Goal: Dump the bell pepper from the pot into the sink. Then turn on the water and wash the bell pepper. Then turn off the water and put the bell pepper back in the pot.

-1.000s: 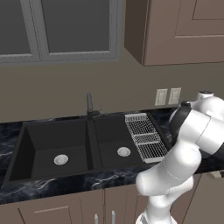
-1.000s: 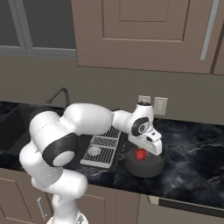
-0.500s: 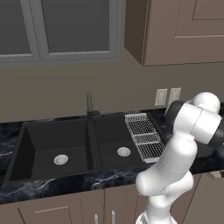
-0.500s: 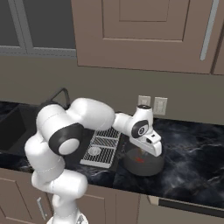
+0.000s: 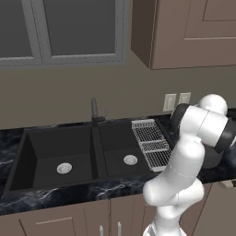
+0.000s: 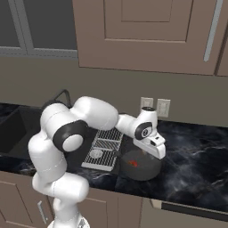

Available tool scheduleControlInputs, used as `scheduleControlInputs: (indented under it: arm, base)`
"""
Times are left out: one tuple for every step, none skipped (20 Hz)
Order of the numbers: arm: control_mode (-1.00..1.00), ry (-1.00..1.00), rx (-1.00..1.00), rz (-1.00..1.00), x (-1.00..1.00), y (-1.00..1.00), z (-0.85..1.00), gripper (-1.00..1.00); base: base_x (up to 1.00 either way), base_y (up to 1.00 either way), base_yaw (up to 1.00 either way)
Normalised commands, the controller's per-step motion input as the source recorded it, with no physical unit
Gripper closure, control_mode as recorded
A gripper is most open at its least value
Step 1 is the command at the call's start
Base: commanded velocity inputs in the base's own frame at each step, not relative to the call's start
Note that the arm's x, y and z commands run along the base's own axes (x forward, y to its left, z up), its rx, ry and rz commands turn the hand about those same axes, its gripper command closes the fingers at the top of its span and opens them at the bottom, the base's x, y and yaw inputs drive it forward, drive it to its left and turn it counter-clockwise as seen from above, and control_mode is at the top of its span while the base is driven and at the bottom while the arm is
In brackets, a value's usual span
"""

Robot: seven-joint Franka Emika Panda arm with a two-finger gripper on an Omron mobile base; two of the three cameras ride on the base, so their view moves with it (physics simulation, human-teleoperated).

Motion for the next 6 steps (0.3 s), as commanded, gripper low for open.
scheduleControlInputs:
  arm:
    - [-1.00,0.00,0.00,0.00,-0.12,-0.04,0.08,-1.00]
    - [-1.00,-0.01,0.00,0.00,-0.24,-0.08,0.13,-1.00]
    - [-1.00,-0.04,0.00,0.00,-0.39,-0.05,0.23,-1.00]
    - [-1.00,-0.06,0.00,0.00,-0.49,-0.02,0.30,-1.00]
    - [-1.00,-0.08,0.00,0.00,-0.56,-0.04,0.37,-1.00]
    - [-1.00,-0.10,0.00,0.00,-0.64,0.00,0.44,-1.00]
  base:
    - [0.00,0.00,0.00]
    - [0.00,0.00,0.00]
    - [0.00,0.00,0.00]
    - [0.00,0.00,0.00]
    - [0.00,0.00,0.00]
    - [0.00,0.00,0.00]
